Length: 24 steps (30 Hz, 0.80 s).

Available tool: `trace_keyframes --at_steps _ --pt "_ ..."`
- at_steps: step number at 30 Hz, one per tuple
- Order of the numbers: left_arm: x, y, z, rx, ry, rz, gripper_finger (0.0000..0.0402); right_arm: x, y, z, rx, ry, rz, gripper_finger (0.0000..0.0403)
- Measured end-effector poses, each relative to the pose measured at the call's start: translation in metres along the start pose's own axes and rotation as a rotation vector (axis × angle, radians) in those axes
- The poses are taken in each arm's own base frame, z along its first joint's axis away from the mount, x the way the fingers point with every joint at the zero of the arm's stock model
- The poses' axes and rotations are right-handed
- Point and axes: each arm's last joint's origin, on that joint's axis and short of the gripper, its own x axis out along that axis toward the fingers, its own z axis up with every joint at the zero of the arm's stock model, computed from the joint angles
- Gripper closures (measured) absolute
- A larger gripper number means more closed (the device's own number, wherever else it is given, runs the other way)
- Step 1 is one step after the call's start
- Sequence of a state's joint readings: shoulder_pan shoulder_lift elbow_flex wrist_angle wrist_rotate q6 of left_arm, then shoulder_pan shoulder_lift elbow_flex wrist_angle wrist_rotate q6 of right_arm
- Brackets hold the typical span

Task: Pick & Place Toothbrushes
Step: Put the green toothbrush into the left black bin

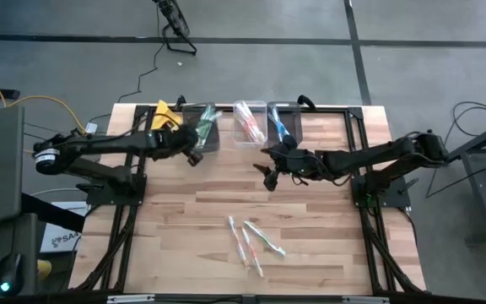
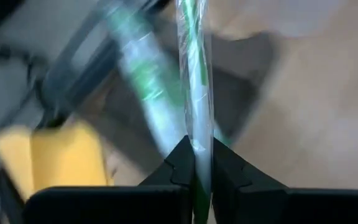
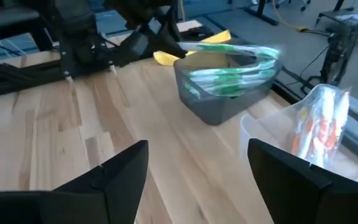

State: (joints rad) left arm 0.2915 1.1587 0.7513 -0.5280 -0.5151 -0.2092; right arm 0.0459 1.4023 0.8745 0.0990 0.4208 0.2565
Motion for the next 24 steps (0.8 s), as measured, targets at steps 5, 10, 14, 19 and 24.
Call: trace_keyframes --at_steps 5,10,14,19,24 --pt "0.012 0.024 -0.002 -0.266 0.082 0.042 0.0384 0.000 -0.001 -0.001 -0.014 0.005 -0.019 0.0133" --pt "0.018 0.036 -0.002 -0.369 0.125 -0.032 0.0384 0.000 -0.001 0.000 -0.014 0.002 -0.020 0.0133" --pt "0.024 0.039 -0.003 -0.410 0.157 -0.040 0.0384 0.000 -0.001 0.000 -0.013 0.000 -0.019 0.0133" --pt "0.038 0.044 -0.001 -0.462 0.166 -0.041 0.0384 0.000 -0.001 0.000 -0.013 0.000 -0.019 0.0133" --pt "0.050 0.048 0.003 -0.502 0.152 -0.079 0.0384 0.000 -0.001 0.000 -0.017 0.001 -0.019 0.0133"
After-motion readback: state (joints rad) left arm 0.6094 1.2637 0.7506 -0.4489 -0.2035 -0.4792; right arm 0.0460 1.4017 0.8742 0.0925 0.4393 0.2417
